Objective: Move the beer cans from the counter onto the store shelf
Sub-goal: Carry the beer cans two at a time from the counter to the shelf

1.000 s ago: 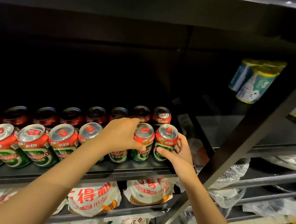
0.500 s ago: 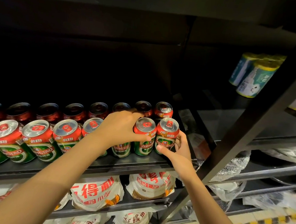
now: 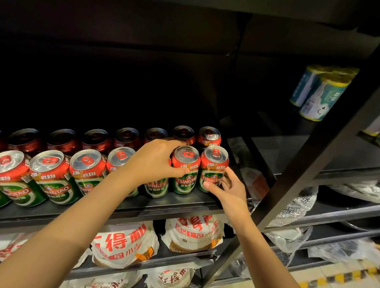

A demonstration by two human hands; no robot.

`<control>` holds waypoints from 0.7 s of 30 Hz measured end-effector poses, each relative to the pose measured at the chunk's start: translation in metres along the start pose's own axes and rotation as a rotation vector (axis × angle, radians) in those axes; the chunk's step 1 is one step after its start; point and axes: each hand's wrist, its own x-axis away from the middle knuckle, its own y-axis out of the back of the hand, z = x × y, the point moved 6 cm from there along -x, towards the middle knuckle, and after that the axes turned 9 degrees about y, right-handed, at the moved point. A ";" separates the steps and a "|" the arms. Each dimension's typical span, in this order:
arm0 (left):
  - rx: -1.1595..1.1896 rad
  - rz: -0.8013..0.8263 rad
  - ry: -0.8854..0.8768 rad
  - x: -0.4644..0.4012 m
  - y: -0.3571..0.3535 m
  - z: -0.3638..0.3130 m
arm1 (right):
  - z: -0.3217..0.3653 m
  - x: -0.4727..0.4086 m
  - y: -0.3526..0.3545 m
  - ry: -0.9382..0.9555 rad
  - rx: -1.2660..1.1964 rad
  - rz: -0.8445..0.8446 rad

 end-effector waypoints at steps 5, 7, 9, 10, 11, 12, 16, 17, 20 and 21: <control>0.023 0.009 -0.005 -0.002 0.002 0.001 | -0.001 0.000 -0.001 0.002 0.029 0.011; 0.016 0.015 -0.010 -0.003 0.002 0.001 | -0.001 0.000 -0.002 0.004 0.044 0.005; 0.003 0.022 -0.014 -0.003 0.001 0.001 | -0.001 0.000 -0.003 0.010 0.068 0.009; 0.000 0.024 -0.014 -0.003 0.001 0.001 | -0.001 0.001 -0.004 0.013 0.079 0.011; 0.000 0.022 -0.014 -0.003 0.001 0.001 | -0.001 0.001 -0.004 0.014 0.089 0.009; 0.000 0.019 -0.014 -0.003 0.000 0.001 | -0.001 0.001 -0.004 0.018 0.097 0.006; -0.006 0.007 -0.014 -0.003 -0.001 0.001 | -0.001 0.001 -0.004 0.027 0.121 -0.016; -0.007 0.000 -0.015 -0.002 -0.001 0.001 | -0.001 0.002 -0.004 0.027 0.123 -0.021; -0.010 -0.019 -0.016 -0.002 0.000 0.001 | -0.001 0.002 -0.004 0.034 0.122 -0.025; -0.012 -0.017 -0.010 -0.002 0.000 0.001 | 0.000 0.002 -0.004 0.034 0.123 -0.023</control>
